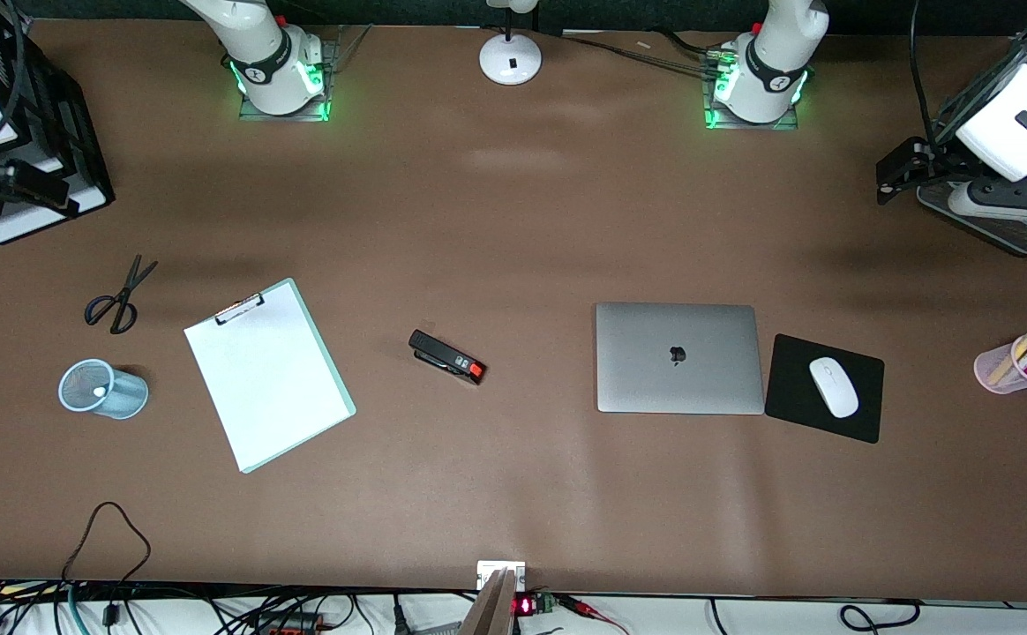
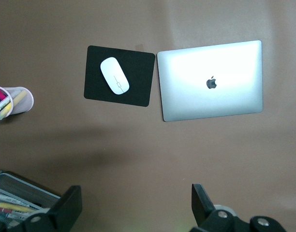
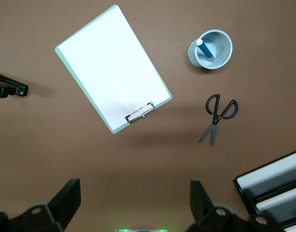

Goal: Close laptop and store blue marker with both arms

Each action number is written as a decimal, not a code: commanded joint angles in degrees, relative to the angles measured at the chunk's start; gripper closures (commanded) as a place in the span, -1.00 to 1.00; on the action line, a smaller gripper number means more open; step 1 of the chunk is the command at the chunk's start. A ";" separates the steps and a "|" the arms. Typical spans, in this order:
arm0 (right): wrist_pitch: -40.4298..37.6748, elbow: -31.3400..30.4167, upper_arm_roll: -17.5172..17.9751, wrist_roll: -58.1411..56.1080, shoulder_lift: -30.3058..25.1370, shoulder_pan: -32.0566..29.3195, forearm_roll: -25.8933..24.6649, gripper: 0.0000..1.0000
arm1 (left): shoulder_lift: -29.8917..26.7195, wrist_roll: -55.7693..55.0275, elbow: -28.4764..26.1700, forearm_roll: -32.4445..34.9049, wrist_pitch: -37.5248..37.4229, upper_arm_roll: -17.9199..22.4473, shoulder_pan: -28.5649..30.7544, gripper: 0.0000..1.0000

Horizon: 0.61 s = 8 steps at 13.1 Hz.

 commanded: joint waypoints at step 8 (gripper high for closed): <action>0.46 -1.12 0.16 0.06 -1.58 -0.11 -0.77 -1.00 | 1.62 -0.45 2.33 -0.07 -0.78 0.18 0.01 -1.00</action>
